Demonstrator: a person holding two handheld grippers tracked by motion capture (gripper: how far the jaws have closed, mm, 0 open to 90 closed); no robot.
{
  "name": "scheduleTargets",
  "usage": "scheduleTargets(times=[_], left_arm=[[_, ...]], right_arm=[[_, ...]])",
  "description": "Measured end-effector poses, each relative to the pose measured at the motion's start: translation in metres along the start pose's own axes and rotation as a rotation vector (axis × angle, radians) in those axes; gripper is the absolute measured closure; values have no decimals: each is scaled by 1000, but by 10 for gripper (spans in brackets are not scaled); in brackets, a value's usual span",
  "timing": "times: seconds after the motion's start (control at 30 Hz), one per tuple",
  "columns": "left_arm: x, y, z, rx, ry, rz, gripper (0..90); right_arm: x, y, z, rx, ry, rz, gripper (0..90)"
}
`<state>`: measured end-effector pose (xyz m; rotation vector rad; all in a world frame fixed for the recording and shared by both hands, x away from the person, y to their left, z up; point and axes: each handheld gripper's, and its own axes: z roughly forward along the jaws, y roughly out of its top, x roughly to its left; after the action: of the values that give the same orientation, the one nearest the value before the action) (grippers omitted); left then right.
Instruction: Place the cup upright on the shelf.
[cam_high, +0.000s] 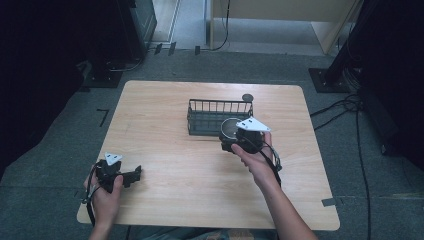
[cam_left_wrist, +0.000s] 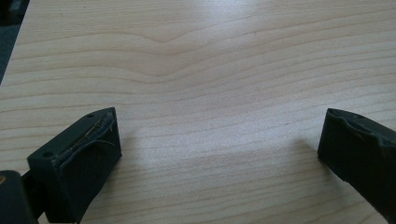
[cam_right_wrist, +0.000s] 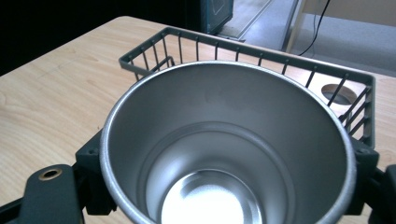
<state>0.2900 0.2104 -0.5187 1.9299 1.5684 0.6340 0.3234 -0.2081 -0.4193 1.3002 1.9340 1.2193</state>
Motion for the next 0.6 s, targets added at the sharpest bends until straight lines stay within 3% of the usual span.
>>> scheduleTargets(times=[0.6], left_arm=[[0,0,0,1,0,1,0]], right_arm=[[-8,23,13,-31,-47,-1,173]])
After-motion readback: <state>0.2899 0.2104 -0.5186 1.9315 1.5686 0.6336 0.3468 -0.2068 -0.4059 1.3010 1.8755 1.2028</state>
